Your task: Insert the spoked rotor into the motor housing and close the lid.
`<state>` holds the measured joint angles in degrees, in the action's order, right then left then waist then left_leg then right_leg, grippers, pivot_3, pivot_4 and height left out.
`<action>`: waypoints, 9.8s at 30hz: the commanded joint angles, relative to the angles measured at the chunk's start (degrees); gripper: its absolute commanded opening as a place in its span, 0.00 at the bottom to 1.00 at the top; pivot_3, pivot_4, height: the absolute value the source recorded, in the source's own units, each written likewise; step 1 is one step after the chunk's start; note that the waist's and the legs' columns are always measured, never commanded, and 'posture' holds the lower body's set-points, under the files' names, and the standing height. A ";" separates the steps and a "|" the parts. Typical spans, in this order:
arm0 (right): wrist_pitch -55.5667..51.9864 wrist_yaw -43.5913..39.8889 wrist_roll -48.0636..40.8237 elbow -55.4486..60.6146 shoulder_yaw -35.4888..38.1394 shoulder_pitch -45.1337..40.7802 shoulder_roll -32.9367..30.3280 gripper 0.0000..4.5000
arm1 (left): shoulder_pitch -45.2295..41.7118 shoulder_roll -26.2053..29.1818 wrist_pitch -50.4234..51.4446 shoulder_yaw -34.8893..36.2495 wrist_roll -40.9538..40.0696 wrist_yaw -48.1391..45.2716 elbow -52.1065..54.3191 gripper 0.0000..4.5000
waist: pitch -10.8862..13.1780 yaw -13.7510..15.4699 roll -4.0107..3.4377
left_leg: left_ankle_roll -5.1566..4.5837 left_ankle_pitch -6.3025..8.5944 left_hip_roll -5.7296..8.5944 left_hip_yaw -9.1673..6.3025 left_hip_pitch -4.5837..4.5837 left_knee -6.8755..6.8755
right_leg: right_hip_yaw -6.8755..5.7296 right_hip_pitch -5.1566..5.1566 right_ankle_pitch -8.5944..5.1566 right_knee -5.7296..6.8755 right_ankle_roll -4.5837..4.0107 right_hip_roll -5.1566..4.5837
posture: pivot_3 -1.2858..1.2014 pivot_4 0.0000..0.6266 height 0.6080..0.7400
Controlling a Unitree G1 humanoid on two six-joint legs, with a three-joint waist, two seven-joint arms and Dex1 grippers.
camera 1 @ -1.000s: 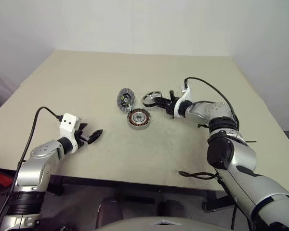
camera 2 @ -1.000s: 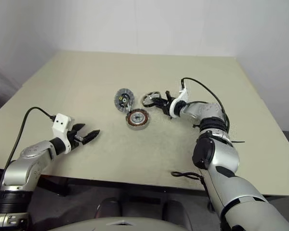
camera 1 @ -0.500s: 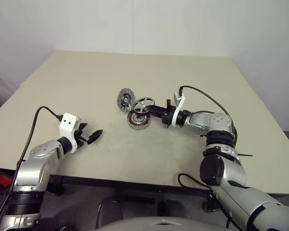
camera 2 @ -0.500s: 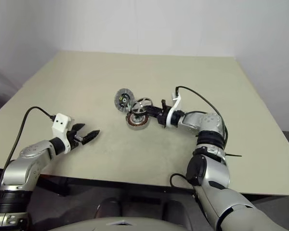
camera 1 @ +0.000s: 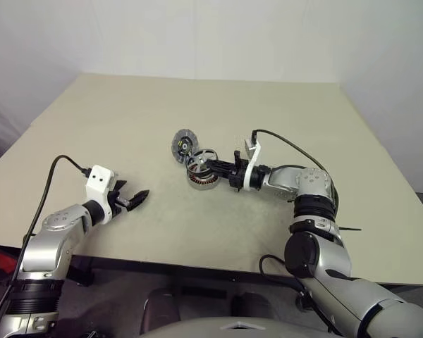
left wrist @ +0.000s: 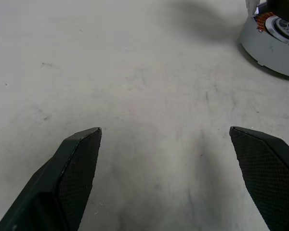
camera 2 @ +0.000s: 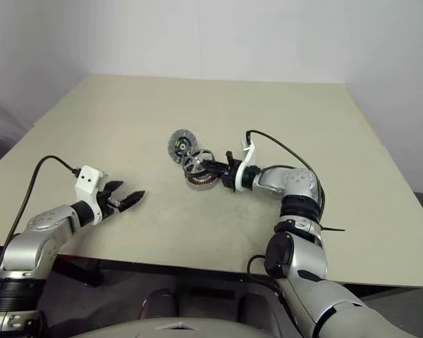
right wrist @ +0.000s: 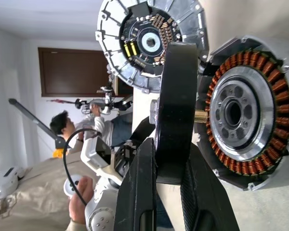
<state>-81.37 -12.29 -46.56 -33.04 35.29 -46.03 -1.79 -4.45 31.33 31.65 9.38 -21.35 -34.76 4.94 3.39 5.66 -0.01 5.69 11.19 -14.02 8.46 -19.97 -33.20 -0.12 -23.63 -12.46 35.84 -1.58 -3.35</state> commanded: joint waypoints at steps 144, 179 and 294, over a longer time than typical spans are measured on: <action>75.14 -10.79 37.00 -1.28 -31.14 7.00 -6.12 0.51 | -1.88 0.51 -0.29 0.01 0.02 -0.14 0.82 1.00 | -0.01 -0.15 0.03 | -0.01 -0.03 0.03 -0.02 0.18 0.02 | -0.03 0.29 0.02 -0.10 -0.02 -0.03 | 0.52 0.00 1.00; 77.88 -11.75 42.45 -20.11 -34.76 -5.15 -4.05 0.00 | -1.08 -1.21 -0.50 -0.52 0.07 0.89 1.84 1.00 | -0.01 -1.69 0.03 | -0.05 0.00 0.01 -0.01 0.07 0.02 | 0.01 0.30 0.01 -0.07 -0.03 0.02 | 0.52 0.00 1.00; 96.72 -43.45 73.61 -44.76 -56.59 -23.58 -15.49 0.00 | -0.59 -6.78 -1.08 -3.77 0.52 5.96 6.59 1.00 | 0.07 -1.80 -0.08 | -0.68 0.34 -0.15 0.01 -0.47 -1.08 | 0.10 -0.57 0.04 1.01 -0.29 0.02 | 0.52 0.00 1.00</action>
<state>16.43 -53.31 28.66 -78.33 -22.63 -70.08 -16.48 -4.44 24.42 31.55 4.60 -20.93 -29.13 10.03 3.46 3.86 -0.10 5.01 11.52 -14.17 8.47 -20.45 -34.28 -0.02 -24.20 -12.42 36.85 -1.87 -3.32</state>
